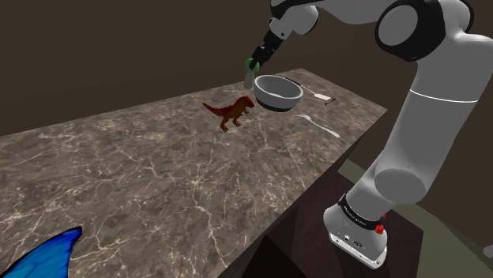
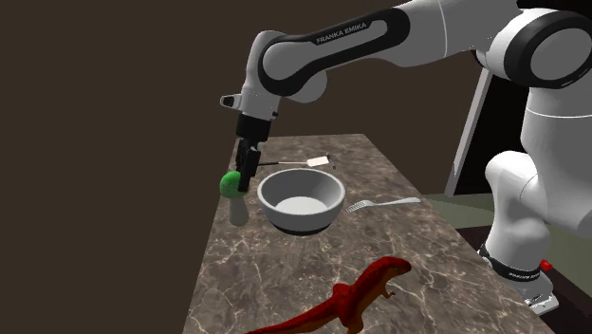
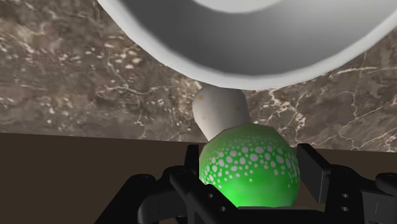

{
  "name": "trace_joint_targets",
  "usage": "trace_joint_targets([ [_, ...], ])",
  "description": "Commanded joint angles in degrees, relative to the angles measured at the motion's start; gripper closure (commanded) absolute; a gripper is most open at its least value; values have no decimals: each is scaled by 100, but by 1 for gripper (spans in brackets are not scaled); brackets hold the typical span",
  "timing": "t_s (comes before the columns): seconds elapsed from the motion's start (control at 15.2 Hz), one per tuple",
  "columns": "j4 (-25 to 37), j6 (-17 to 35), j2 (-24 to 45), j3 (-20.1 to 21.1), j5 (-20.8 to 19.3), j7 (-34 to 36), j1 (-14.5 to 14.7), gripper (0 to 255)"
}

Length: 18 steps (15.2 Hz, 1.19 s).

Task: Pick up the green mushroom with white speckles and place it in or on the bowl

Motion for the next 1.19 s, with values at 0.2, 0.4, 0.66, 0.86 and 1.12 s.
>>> trace_joint_targets([
  [0.2, 0, -1, 1, 1, -1, 1, 1, 255],
  [0.4, 158, -190, -50, -18, -68, 95, 1, 255],
  [0.66, 391, -450, -100, -40, -145, 213, -5, 255],
  [0.86, 583, -652, -125, -54, -194, 298, -13, 255],
  [1.12, 864, -929, -139, -70, -245, 405, -30, 255],
])
